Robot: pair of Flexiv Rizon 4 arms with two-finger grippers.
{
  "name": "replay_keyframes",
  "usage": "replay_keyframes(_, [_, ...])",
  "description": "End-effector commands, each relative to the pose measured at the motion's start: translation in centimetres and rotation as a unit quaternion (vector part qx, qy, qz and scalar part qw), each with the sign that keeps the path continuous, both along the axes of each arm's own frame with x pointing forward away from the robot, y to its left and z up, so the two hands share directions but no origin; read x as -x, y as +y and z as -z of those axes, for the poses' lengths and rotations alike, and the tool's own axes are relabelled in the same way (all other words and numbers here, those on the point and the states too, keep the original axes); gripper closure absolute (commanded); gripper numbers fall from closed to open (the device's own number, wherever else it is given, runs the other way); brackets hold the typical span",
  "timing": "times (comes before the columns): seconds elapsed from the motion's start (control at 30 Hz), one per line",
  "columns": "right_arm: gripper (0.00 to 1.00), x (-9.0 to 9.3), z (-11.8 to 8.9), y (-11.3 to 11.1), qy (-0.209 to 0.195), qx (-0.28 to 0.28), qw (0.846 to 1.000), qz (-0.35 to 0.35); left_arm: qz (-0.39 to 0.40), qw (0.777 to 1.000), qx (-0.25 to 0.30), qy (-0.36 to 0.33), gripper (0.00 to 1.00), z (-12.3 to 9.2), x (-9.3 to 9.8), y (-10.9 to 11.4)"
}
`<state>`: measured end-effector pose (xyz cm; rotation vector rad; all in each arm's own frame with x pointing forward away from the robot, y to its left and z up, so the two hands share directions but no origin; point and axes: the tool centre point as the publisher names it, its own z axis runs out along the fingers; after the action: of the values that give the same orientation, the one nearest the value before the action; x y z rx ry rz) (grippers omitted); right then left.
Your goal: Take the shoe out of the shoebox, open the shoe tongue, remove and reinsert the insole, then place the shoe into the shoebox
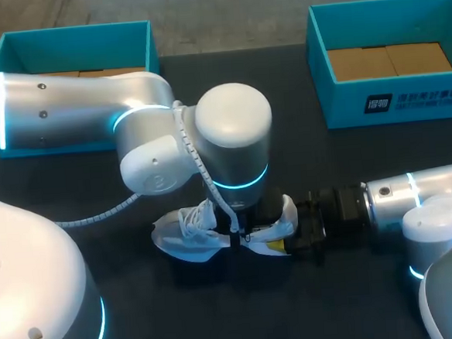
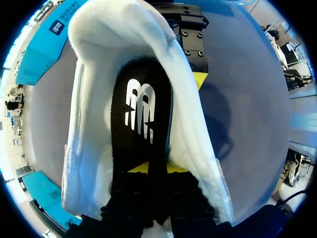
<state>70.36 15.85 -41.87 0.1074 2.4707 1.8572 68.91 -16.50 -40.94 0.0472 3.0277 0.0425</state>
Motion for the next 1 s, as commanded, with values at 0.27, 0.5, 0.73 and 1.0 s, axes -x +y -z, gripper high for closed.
replay_keyframes(0.27, [1.00,0.9,0.0,0.3,0.001,0.003,1.000,-0.002,-0.001,1.000,0.006,0.009,0.84,0.6,-3.1,0.1])
replay_keyframes(0.5, [1.00,0.9,0.0,0.3,0.001,0.003,1.000,-0.002,-0.002,0.999,0.013,0.030,0.89,-0.1,-2.6,0.1])
replay_keyframes(0.73, [1.00,0.9,0.0,0.3,0.001,0.003,1.000,-0.002,0.003,0.999,0.019,0.047,1.00,-0.9,-1.8,0.2])
replay_keyframes(1.0, [1.00,0.9,0.0,0.3,0.001,0.003,1.000,-0.002,0.003,0.995,0.045,0.086,1.00,-2.3,-1.2,0.3])
